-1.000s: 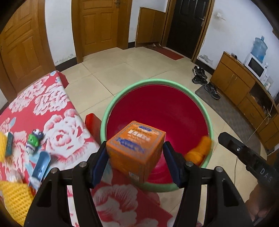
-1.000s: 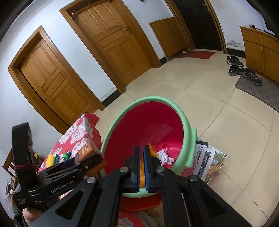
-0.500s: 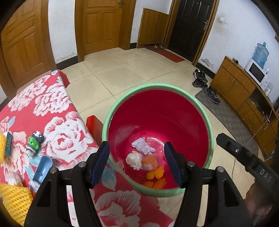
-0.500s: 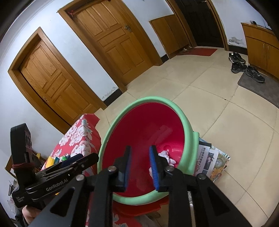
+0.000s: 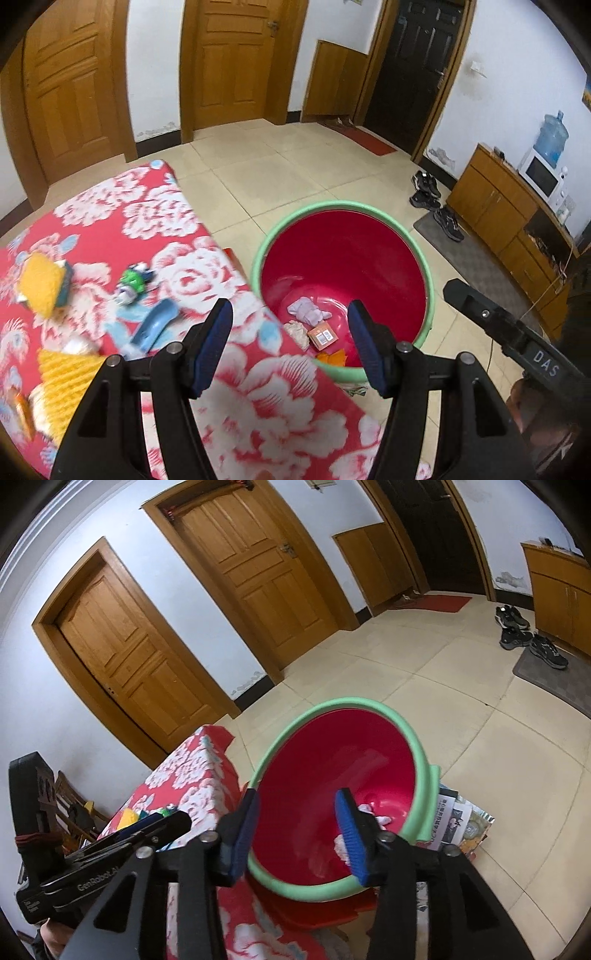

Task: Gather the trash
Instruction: 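Move both tools back over the table toward the bread bag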

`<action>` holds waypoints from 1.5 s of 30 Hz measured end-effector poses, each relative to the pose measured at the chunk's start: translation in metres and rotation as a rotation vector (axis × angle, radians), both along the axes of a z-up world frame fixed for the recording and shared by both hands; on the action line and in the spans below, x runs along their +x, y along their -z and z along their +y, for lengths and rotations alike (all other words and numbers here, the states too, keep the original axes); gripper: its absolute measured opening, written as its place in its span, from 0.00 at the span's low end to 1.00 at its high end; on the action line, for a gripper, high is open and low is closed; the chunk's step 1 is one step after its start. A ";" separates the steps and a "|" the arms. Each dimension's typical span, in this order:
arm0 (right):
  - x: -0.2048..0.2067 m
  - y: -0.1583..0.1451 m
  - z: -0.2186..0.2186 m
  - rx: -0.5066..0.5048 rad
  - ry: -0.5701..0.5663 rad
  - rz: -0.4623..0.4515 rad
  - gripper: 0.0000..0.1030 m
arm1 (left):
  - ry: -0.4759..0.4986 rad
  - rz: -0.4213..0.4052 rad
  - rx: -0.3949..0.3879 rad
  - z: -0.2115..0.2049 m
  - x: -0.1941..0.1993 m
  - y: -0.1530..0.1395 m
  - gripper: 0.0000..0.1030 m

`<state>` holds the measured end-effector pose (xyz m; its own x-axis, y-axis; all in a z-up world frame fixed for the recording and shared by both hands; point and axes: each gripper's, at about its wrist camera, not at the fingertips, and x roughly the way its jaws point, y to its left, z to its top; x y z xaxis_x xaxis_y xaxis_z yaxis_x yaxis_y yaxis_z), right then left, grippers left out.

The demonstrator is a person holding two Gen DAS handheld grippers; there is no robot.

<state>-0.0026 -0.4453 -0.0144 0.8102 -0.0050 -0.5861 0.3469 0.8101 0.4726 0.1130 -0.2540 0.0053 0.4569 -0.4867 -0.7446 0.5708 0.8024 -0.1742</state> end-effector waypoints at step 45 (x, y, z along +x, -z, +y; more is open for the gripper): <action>0.023 -0.018 0.142 -0.039 -0.245 0.022 0.69 | -0.636 0.244 -0.172 0.279 0.004 0.047 0.63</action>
<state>0.0208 -0.3033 0.0033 0.7769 0.1672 -0.6070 0.1474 0.8890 0.4335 0.1172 0.0249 -0.0414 0.5214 -0.3005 -0.7986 -0.0714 0.9173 -0.3917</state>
